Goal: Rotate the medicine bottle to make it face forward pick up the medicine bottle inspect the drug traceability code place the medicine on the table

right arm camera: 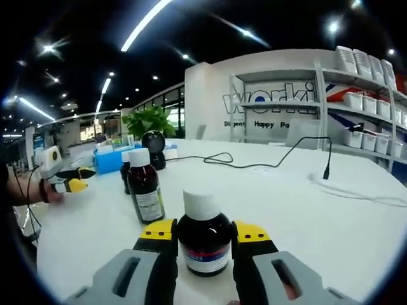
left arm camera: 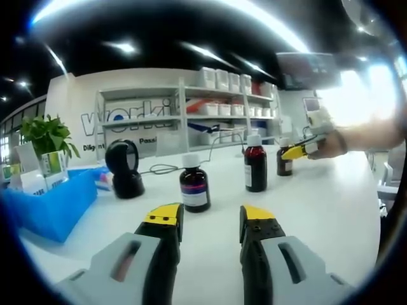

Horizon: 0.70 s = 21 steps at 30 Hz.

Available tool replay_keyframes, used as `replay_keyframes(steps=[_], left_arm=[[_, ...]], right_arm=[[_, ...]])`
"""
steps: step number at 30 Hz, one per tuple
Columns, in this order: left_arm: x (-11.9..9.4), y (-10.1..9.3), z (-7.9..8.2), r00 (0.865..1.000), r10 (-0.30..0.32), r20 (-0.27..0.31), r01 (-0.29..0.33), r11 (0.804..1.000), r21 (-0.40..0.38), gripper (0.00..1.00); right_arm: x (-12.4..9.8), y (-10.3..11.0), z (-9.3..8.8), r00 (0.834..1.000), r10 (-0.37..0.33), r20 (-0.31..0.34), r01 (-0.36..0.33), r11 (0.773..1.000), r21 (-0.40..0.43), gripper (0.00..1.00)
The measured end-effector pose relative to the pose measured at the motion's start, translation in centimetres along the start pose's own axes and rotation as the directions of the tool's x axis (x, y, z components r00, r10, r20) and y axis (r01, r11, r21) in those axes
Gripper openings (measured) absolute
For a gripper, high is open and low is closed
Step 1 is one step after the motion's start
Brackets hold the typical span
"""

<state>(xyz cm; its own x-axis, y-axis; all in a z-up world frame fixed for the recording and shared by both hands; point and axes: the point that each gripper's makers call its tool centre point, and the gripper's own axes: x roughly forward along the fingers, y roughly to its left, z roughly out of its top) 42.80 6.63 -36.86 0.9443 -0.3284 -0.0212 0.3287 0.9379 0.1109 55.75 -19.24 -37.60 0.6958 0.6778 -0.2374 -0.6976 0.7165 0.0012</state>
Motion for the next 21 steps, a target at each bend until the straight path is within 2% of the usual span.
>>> replay_keyframes(steps=[21], left_arm=[[-0.03, 0.4, 0.12, 1.0, 0.017, 0.012, -0.017, 1.0, -0.009, 0.28]], right_arm=[[0.18, -0.18, -0.09, 1.0, 0.016, 0.01, -0.016, 1.0, -0.003, 0.29]])
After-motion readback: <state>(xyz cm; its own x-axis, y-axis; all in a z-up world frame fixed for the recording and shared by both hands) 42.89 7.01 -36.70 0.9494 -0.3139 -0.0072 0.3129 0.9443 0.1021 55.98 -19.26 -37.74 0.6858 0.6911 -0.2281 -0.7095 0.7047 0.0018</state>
